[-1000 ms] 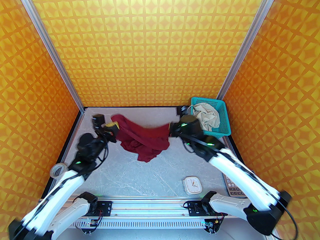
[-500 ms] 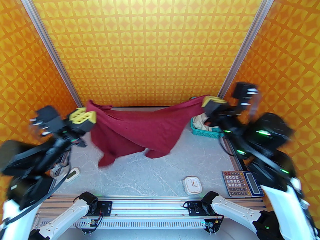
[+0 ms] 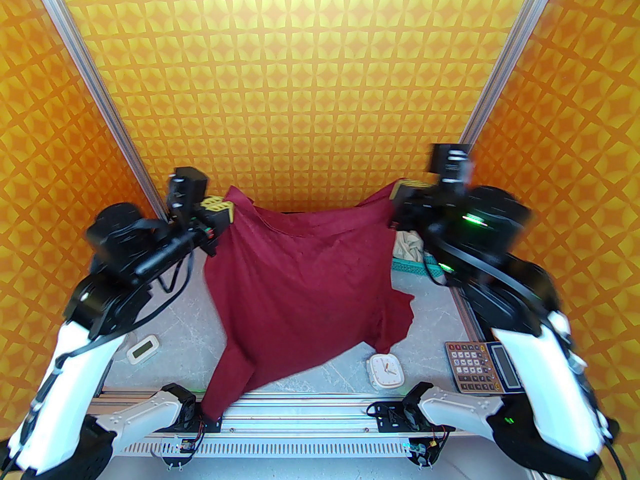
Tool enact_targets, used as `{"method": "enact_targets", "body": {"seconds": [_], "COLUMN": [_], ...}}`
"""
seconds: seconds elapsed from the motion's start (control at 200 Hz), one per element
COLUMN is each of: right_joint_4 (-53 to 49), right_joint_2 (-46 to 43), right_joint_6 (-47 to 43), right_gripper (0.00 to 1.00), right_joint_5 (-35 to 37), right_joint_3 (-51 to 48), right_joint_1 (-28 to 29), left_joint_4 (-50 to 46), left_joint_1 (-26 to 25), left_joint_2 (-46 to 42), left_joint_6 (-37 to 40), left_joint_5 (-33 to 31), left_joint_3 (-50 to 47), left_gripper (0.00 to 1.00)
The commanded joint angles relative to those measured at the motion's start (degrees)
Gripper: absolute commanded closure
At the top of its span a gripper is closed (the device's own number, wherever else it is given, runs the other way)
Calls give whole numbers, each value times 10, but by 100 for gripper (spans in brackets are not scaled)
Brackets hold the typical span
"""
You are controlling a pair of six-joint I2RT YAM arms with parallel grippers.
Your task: Fold and stack the mixed laundry pile
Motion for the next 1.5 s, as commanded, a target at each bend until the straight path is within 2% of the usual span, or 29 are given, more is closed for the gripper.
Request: {"method": "enact_targets", "body": {"seconds": [0.0, 0.13, 0.2, 0.25, 0.39, 0.55, 0.685, 0.785, 0.875, 0.94, 1.06, 1.18, 1.28, 1.36, 1.495], "right_joint_4": [10, 13, 23, 34, 37, 45, 21, -26, -65, -35, 25, 61, 87, 109, 165], "right_joint_2": [-19, -24, -18, -6, 56, 187, 363, 473, 496, 455, 329, 199, 120, 78, 71], "right_joint_6": [-17, -24, -34, -41, -34, 16, 34, 52, 83, 104, 154, 219, 278, 317, 372], "right_gripper": [100, 100, 100, 100, 100, 100, 100, 74, 53, 46, 41, 39, 40, 40, 38], "right_joint_5": [18, 29, 35, 39, 12, -80, -107, -120, -155, -163, -164, -187, -235, -261, -284], "right_joint_3": [24, 16, 6, 0, 11, 33, 113, 189, 203, 109, -105, -330, -497, -592, -664], "right_joint_1": [-2, -3, -3, -6, -29, -57, -58, -59, -59, -59, -59, -59, -56, -37, -17], "left_joint_4": [31, 29, 20, 8, 12, 38, 58, 75, 95, 105, 123, 133, 143, 147, 159], "left_joint_1": [-3, -3, 1, 16, 69, 99, 113, 118, 118, 118, 118, 118, 118, 118, 118], "left_joint_2": [-27, -23, -9, 16, 53, 85, 119, 138, 144, 145, 145, 150, 155, 159, 163], "left_joint_6": [-1, -3, -12, -28, -80, -113, -147, -175, -195, -203, -210, -215, -216, -215, -216], "left_joint_5": [-20, -21, -61, -82, -82, -80, -72, -62, -42, -39, -38, -37, -32, -28, -23], "left_joint_3": [20, 16, 18, 22, -6, -63, -124, -166, -203, -221, -243, -254, -261, -263, -266], "left_gripper": [100, 100, 100, 100, 100, 100, 100, 100, 100, 100, 100, 100, 100, 100, 100]}}
